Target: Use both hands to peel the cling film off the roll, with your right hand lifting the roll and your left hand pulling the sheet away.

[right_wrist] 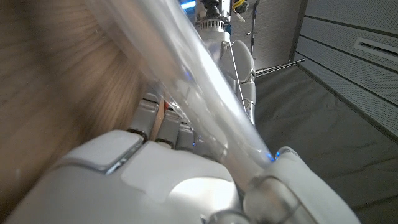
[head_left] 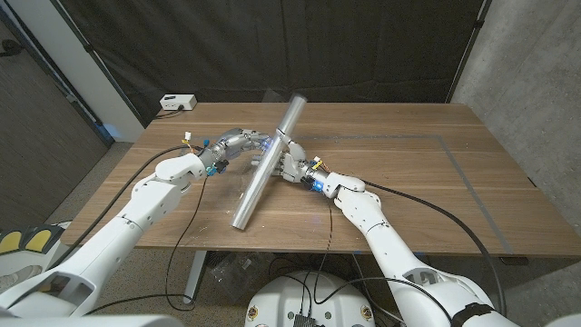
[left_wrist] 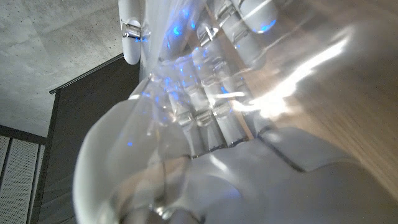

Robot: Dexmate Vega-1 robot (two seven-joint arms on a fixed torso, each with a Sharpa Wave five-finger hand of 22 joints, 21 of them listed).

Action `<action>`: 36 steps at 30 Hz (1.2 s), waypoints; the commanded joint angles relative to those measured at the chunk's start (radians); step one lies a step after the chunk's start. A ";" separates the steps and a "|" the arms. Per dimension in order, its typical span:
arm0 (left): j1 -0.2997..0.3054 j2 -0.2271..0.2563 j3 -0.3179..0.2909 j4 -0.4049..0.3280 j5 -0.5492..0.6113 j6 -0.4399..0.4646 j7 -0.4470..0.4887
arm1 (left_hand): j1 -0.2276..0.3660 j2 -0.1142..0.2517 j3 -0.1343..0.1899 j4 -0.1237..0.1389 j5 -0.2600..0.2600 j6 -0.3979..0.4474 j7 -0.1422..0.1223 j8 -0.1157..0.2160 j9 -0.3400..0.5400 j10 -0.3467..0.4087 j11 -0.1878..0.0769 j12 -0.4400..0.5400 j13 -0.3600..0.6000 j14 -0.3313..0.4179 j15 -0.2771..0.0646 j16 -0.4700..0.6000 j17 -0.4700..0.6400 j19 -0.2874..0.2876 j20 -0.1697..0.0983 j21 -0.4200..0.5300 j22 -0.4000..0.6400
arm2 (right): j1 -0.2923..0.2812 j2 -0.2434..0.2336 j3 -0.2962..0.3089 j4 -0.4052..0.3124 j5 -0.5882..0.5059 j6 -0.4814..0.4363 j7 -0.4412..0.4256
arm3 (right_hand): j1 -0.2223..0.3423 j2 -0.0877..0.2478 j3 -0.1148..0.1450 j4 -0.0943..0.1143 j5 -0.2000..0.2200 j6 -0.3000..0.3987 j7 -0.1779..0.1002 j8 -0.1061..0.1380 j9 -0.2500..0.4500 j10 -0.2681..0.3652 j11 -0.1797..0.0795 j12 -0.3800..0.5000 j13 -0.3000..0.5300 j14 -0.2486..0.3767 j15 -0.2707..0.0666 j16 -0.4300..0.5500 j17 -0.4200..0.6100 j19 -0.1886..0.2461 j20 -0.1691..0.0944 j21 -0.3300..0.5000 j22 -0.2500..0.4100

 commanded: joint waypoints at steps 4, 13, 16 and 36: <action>0.044 0.040 -0.028 -0.142 0.068 0.089 0.102 | 0.027 0.001 -0.003 -0.003 0.010 0.042 0.041 0.007 0.012 0.009 0.008 0.023 0.020 0.011 -0.063 0.019 0.021 -0.003 0.002 0.019 0.007 | -0.048 0.062 0.076 -0.008 0.019 0.008 -0.012 | -0.033 0.027 -0.020 0.001 0.024 0.031 0.008 0.021 0.002 0.042 -0.006 0.029 -0.006 0.039 -0.011 0.021 -0.004 0.063 -0.038 -0.003 0.008; 0.051 0.067 -0.058 -0.230 0.103 0.157 0.132 | 0.060 0.010 -0.041 0.004 0.015 0.031 0.054 0.012 0.052 0.080 0.016 0.100 0.088 0.052 -0.054 0.120 0.111 0.024 -0.004 0.089 0.031 | -0.086 0.101 0.116 -0.038 0.037 -0.020 -0.061 | -0.007 0.081 0.001 -0.015 0.031 0.074 0.020 0.034 0.000 0.083 -0.006 0.049 -0.011 0.094 -0.025 0.037 -0.010 0.126 -0.091 0.012 0.018; 0.042 0.069 -0.064 -0.242 0.108 0.172 0.129 | 0.065 0.026 -0.042 0.012 0.016 0.006 0.069 0.009 0.069 0.113 0.009 0.121 0.097 0.097 -0.062 0.140 0.115 0.048 -0.011 0.122 0.040 | -0.091 0.110 0.129 -0.031 0.045 -0.017 -0.059 | -0.006 0.084 0.003 -0.016 0.031 0.074 0.020 0.034 0.000 0.084 -0.006 0.050 -0.012 0.094 -0.026 0.036 -0.011 0.128 -0.093 0.012 0.019; -0.029 0.085 -0.046 -0.320 0.178 0.275 0.121 | 0.080 0.035 -0.020 0.015 0.011 -0.025 0.087 0.026 0.131 0.141 0.004 0.121 0.082 0.163 -0.072 0.109 0.100 0.080 -0.020 0.221 0.067 | -0.104 0.142 0.203 0.006 0.108 -0.048 0.036 | -0.060 0.034 -0.052 -0.017 0.026 -0.011 0.018 0.004 -0.001 -0.023 0.007 0.016 -0.017 -0.004 0.007 -0.003 -0.018 0.066 0.000 -0.041 0.014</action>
